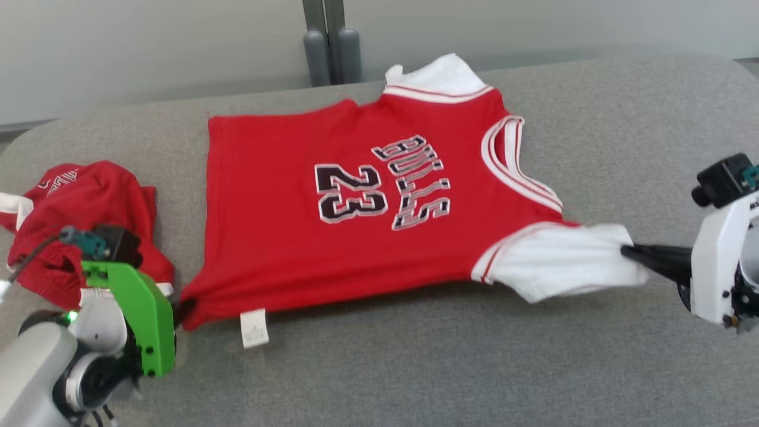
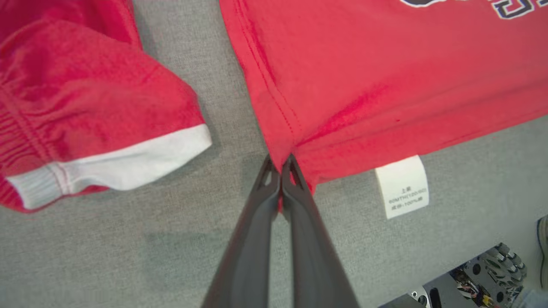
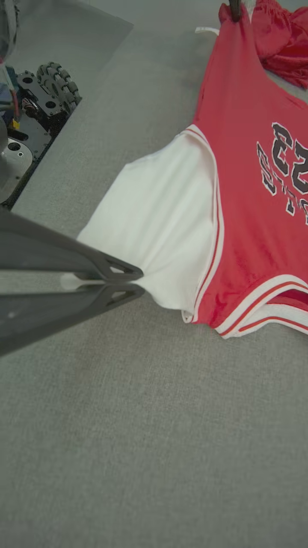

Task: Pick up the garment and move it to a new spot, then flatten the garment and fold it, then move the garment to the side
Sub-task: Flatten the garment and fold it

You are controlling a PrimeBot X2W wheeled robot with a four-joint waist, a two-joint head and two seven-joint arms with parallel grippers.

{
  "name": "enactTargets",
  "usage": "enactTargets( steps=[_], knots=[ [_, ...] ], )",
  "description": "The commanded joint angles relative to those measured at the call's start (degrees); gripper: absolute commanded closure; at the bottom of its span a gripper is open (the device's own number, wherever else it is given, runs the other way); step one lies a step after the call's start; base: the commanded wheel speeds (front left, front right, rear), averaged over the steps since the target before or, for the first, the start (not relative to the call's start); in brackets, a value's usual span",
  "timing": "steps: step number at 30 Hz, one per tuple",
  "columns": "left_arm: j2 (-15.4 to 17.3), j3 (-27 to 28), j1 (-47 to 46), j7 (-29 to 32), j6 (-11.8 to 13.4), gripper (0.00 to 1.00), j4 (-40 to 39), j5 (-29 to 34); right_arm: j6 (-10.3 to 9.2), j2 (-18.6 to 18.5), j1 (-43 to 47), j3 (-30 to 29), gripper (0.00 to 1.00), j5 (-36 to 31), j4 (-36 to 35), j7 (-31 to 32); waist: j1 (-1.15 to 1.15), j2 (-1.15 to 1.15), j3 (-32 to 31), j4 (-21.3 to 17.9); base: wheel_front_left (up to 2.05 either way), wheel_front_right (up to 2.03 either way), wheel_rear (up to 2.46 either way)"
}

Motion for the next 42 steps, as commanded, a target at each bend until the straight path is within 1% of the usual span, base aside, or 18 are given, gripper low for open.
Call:
enactTargets(
  steps=[1, 4, 6, 8, 10, 12, 14, 16, 22, 27, 31, 35, 41, 42],
  knots=[
    [1.99, 0.04, 2.39, 1.12, 1.39, 1.00, -2.40, -0.93, -0.07, -1.88, 1.79, 0.22, 1.00, 1.02, -1.25, 0.97, 0.01, 0.00, -1.84, -1.29, 0.00, 0.00, 0.00],
    [5.52, -0.07, 6.84, 3.61, 4.29, 1.00, -9.50, -2.58, -0.07, -5.75, 4.72, 0.65, 1.00, 3.31, -6.14, 3.39, 0.01, 0.00, -2.10, -1.65, 0.00, 0.00, 0.00],
    [7.55, -0.30, 9.03, 5.40, 5.77, 1.00, -13.23, -3.84, -0.07, -8.06, 5.76, 0.77, 1.00, 4.09, -9.04, 4.50, 0.01, 0.00, -2.05, -1.77, 0.00, 0.00, 0.00],
    [9.23, -0.70, 10.36, 7.77, 6.80, 1.00, -16.69, -5.14, -0.07, -9.22, 5.83, 0.23, 1.00, 4.61, -11.49, 4.53, 0.01, 0.00, -1.79, -1.81, 0.00, 0.00, 0.00],
    [10.69, -0.87, 10.06, 9.65, 7.63, 1.00, -19.28, -5.19, -0.07, -9.81, 5.54, -0.19, 1.00, 4.80, -12.61, 4.56, 0.01, 0.00, -1.25, -1.68, 0.00, 0.00, 0.00],
    [11.54, -1.61, 8.66, 12.26, 7.23, 1.00, -21.10, -4.98, -0.07, -9.73, 4.79, -0.59, 1.00, 5.21, -12.71, 5.65, 0.01, 0.00, -0.47, -1.50, 0.00, 0.00, 0.00],
    [12.52, -1.90, 7.01, 15.31, 6.86, 1.00, -21.88, -5.56, -0.07, -8.92, 3.66, -1.07, 1.00, 5.76, -11.89, 7.18, 0.01, 0.00, 0.51, -1.32, 0.00, 0.00, 0.00],
    [12.59, -1.77, 4.96, 17.80, 6.94, 1.00, -21.57, -5.87, -0.07, -7.81, 2.55, -1.46, 1.00, 6.47, -10.23, 8.74, 0.01, 0.00, 1.75, -0.94, 0.00, 0.00, 0.00],
    [9.59, -1.44, -2.31, 24.35, 5.87, 1.00, -17.31, -8.09, -0.06, -2.44, -2.26, -2.46, 1.00, 8.97, -4.73, 14.35, 0.01, 0.00, 6.43, 0.20, 0.00, 0.00, 0.00],
    [5.14, -1.46, -9.27, 28.35, 4.86, 1.00, -12.18, -8.78, -0.05, 0.51, -7.20, -3.17, 1.00, 10.28, 1.90, 18.63, 0.01, 0.00, 10.16, 1.59, 0.00, 0.00, 0.00],
    [1.34, -1.53, -13.94, 30.48, 4.35, 1.00, -7.26, -9.51, -0.05, 2.08, -10.58, -3.33, 1.00, 10.25, 6.91, 21.20, 0.01, 0.00, 12.22, 2.14, 0.00, 0.00, 0.00],
    [-1.07, -1.61, -17.23, 32.31, 4.26, 1.00, -2.80, -9.92, -0.05, 4.06, -13.20, -3.70, 1.00, 10.52, 9.72, 22.21, 0.01, 0.00, 13.70, 2.07, 0.00, 0.00, 0.00],
    [-2.88, -1.15, -20.20, 32.96, 3.73, 1.00, 1.93, -10.14, -0.05, 7.04, -15.39, -3.63, 1.00, 9.65, 11.50, 21.66, 0.01, 0.00, 14.88, 1.38, 0.00, 0.00, 0.00],
    [-3.06, -0.97, -20.54, 32.58, 3.46, 1.00, 2.39, -10.16, -0.05, 7.33, -15.51, -3.61, 0.88, 9.58, 11.60, 21.52, 0.01, 0.00, 14.92, 1.27, 0.00, 0.00, 0.00]
  ],
)
